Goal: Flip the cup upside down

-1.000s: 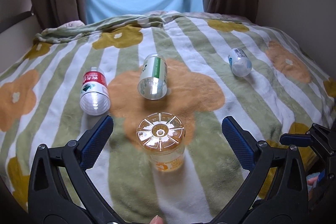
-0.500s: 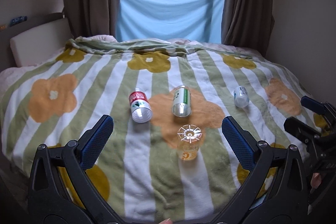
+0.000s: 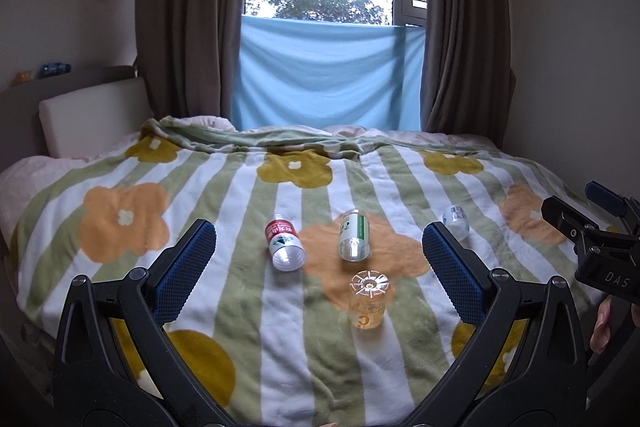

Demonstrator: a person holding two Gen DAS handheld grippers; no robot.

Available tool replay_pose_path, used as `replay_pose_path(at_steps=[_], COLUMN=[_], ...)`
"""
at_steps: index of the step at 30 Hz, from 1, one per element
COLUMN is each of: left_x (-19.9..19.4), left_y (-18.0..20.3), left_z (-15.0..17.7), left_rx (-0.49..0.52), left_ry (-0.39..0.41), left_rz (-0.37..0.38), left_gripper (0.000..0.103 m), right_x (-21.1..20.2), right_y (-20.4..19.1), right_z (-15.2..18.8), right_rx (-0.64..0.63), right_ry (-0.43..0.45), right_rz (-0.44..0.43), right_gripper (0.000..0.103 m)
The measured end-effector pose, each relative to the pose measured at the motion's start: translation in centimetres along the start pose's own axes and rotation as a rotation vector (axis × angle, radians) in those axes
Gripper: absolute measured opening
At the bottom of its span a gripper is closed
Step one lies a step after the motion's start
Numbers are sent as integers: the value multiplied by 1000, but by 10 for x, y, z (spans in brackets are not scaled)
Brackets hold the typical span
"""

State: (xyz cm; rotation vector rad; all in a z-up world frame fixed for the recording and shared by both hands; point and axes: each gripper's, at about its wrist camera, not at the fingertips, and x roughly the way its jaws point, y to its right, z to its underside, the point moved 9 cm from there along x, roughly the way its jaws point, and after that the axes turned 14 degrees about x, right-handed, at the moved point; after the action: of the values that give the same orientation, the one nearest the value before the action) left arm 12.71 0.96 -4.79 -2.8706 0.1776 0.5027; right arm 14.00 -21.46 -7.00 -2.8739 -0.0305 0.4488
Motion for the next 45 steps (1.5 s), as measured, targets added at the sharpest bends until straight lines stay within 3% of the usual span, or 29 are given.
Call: replay_pose_path(at_steps=[10,45], left_x=[-3,-15], left_y=[5,13], left_z=[-6,-16], left_rx=[17,15], left_ry=[16,49], left_rz=[-12,6], left_gripper=[103,103], right_x=[-10,-11], right_y=[1,3], right_z=[-9,-12], right_rx=[-16,-11], right_ry=[42,38], right_rz=[28,33], right_gripper=[102,102])
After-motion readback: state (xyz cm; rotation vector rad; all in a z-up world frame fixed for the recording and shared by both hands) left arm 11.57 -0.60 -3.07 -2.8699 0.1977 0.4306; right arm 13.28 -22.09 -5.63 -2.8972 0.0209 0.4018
